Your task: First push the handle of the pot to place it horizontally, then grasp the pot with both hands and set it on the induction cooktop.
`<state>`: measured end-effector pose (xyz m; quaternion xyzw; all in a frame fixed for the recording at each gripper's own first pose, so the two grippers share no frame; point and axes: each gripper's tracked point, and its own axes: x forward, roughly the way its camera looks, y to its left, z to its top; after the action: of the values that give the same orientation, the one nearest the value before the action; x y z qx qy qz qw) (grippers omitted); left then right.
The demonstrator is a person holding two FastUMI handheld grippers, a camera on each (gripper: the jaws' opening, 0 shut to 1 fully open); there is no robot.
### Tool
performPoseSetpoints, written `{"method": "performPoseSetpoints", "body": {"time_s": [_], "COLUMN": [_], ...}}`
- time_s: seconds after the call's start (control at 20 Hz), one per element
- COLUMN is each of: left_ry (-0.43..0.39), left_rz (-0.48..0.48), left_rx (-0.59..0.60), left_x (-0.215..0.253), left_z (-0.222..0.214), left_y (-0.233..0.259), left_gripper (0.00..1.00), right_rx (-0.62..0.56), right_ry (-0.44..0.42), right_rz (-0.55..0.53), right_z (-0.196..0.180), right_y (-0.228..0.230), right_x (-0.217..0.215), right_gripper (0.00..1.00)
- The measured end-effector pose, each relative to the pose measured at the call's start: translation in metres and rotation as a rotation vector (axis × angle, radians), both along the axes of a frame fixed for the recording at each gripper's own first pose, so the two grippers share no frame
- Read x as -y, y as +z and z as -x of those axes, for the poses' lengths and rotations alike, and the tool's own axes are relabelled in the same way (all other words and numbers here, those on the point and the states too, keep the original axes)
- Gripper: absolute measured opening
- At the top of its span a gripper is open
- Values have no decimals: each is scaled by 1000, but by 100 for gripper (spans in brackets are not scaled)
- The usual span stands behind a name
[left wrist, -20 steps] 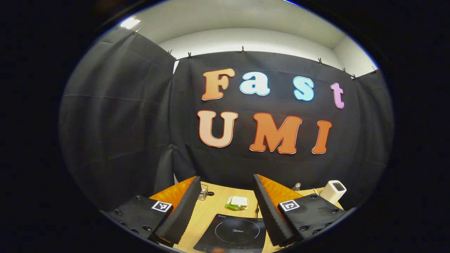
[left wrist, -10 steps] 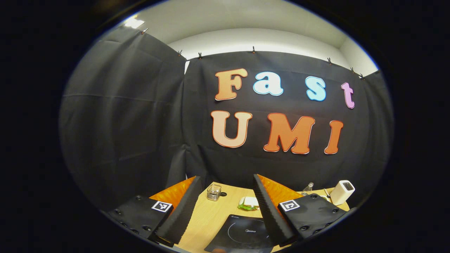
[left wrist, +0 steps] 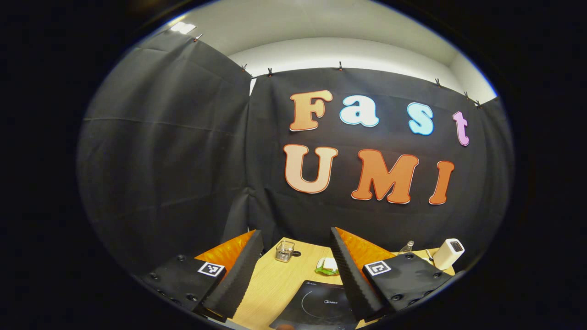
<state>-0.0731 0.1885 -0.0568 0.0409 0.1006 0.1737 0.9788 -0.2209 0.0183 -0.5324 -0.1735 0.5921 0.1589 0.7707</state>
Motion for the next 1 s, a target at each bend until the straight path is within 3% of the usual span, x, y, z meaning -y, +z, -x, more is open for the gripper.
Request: {"method": "performPoseSetpoints", "body": {"time_s": [0.4,1.0], "left_ry": [-22,9], "left_rz": [-22,-31], "left_rx": [9,1], "left_x": [10,-6], "left_z": [2,7], "left_y": [8,5], "left_gripper": [94,94], "right_rx": [15,14], "right_ry": [51,141], "right_rz": [-5,-45], "right_z": [-7,-22], "right_y": [-3,-7], "right_x": [-15,-52], "right_gripper": [0,0]}}
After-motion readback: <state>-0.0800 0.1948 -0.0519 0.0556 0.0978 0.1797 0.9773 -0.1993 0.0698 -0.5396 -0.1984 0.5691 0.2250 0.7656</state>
